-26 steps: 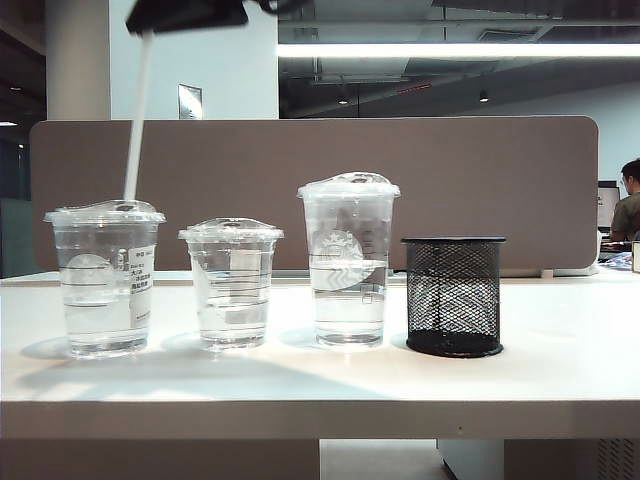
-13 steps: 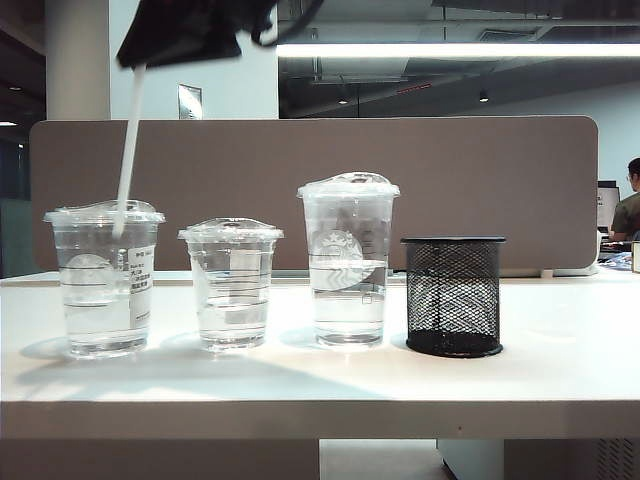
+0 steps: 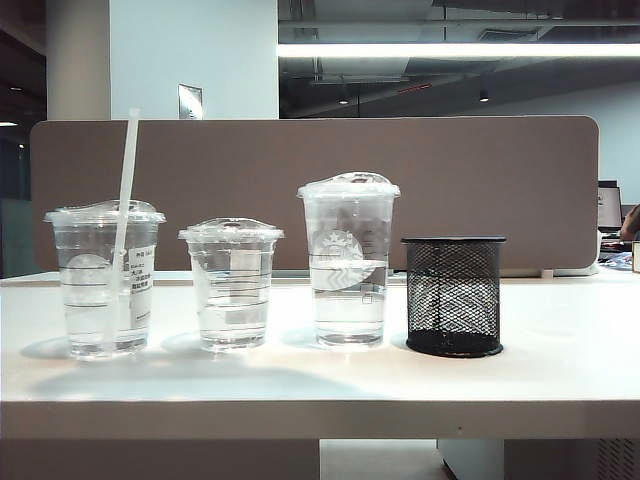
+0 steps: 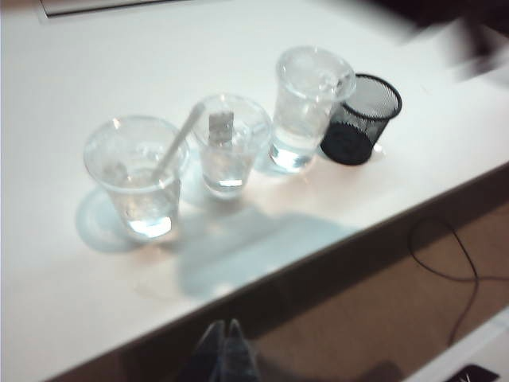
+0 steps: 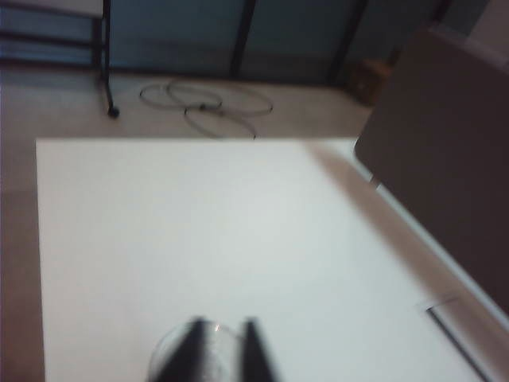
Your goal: Pick up the straw and insert it into the medium coffee cup.
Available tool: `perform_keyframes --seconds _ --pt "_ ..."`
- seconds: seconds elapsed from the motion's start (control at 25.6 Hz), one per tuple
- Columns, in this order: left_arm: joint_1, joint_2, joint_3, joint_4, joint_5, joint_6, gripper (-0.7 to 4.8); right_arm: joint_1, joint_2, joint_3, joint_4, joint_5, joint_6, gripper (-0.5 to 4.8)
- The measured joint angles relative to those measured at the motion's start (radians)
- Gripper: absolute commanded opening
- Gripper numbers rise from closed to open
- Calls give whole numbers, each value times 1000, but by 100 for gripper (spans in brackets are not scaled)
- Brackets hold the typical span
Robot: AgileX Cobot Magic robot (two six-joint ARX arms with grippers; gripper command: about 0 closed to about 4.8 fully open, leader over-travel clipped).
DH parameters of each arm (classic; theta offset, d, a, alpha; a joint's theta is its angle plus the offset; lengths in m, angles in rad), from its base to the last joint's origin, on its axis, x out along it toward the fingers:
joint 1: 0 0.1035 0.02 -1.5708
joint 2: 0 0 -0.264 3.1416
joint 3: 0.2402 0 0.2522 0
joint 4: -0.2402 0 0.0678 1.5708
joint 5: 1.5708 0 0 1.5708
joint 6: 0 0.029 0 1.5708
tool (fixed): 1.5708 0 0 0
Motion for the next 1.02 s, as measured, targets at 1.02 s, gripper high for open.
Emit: perform_keyframes --seconds 1.02 --pt "0 -288 -733 1046 -206 -333 -4 -28 -1129 -745 62 385 210 -9"
